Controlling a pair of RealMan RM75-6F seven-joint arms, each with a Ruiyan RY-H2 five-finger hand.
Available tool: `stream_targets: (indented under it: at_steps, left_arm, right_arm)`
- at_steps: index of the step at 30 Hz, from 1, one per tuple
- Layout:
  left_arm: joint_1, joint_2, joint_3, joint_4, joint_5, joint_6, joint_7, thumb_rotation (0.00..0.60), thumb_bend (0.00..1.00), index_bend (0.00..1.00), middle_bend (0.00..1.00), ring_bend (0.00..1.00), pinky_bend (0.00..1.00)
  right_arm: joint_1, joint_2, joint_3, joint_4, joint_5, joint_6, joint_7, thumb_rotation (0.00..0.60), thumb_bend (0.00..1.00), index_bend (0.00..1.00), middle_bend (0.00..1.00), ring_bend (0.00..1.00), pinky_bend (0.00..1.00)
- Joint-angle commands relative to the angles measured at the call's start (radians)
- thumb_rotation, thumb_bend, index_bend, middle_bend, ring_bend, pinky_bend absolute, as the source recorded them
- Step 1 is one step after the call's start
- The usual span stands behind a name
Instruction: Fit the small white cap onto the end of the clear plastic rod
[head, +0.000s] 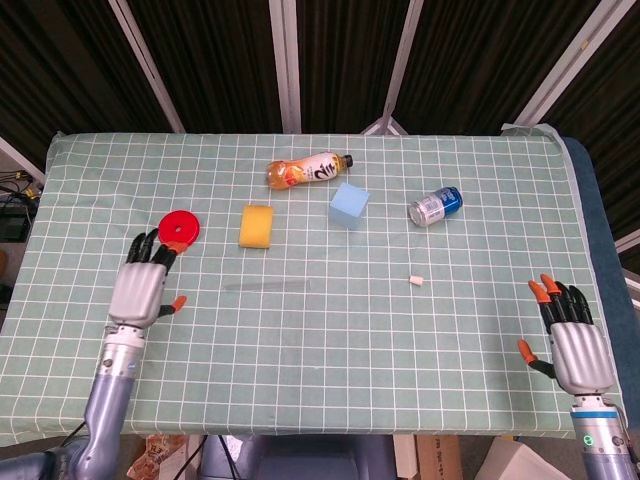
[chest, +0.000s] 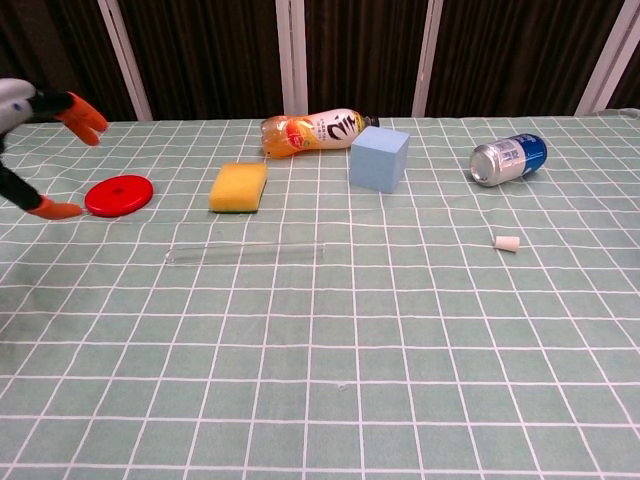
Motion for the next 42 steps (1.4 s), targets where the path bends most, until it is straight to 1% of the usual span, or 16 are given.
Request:
stream_targets:
  at_steps: [1,5,6,8,13,18,23,28,35,42]
  left_arm:
    - [-0.100,-0.113,-0.051,0.103,-0.108,-0.056,0.102,0.600,0.30,0.30,0.31,0.04,0.00]
    - [-0.166,-0.201,-0.064,0.189,-0.194,-0.079,0.172,0.600,0.30,0.33,0.34,0.04,0.00]
    - [-0.196,-0.248,-0.061,0.228,-0.237,-0.102,0.205,0.600,0.30,0.33,0.34,0.05,0.00]
    - [-0.220,-0.286,-0.068,0.264,-0.264,-0.094,0.230,0.600,0.30,0.35,0.36,0.05,0.00]
    - [-0.260,-0.353,-0.064,0.331,-0.299,-0.086,0.254,0.600,0.30,0.38,0.41,0.08,0.00]
    - [-0.281,-0.387,-0.058,0.363,-0.308,-0.081,0.251,0.600,0.31,0.40,0.42,0.08,0.00]
    - [-0.293,-0.401,-0.052,0.378,-0.309,-0.077,0.243,0.600,0.36,0.42,0.43,0.08,0.00]
    - [-0.301,-0.405,-0.048,0.391,-0.321,-0.081,0.239,0.600,0.39,0.43,0.44,0.09,0.00]
    - [-0.313,-0.413,-0.042,0.403,-0.334,-0.090,0.238,0.600,0.39,0.44,0.44,0.09,0.00]
    - [-0.321,-0.424,-0.033,0.412,-0.351,-0.090,0.242,0.600,0.42,0.45,0.46,0.10,0.00]
  right_arm:
    - [-0.001,0.000,0.002,0.000,0.001,0.000,0.006,0.600,0.35,0.00,0.00,0.00,0.00]
    - [-0.002,0.000,0.005,-0.001,0.002,-0.002,0.011,0.600,0.35,0.00,0.00,0.00,0.00]
    - [-0.003,0.002,0.006,-0.002,0.002,-0.001,0.015,0.600,0.35,0.00,0.00,0.00,0.00]
    - [-0.004,0.003,0.007,-0.002,0.002,-0.001,0.019,0.600,0.35,0.00,0.00,0.00,0.00]
    - [-0.007,0.007,0.009,-0.003,-0.001,0.000,0.029,0.600,0.35,0.00,0.00,0.00,0.00]
    - [-0.010,0.010,0.011,-0.003,-0.002,0.004,0.038,0.600,0.35,0.00,0.00,0.00,0.00]
    - [-0.013,0.012,0.014,-0.002,-0.001,0.007,0.047,0.600,0.35,0.00,0.00,0.00,0.00]
    - [-0.015,0.013,0.016,-0.001,-0.001,0.006,0.050,0.600,0.35,0.00,0.00,0.00,0.00]
    - [-0.016,0.013,0.017,-0.006,0.001,0.004,0.050,0.600,0.35,0.00,0.00,0.00,0.00]
    - [-0.018,0.014,0.020,-0.009,0.004,0.005,0.050,0.600,0.35,0.00,0.00,0.00,0.00]
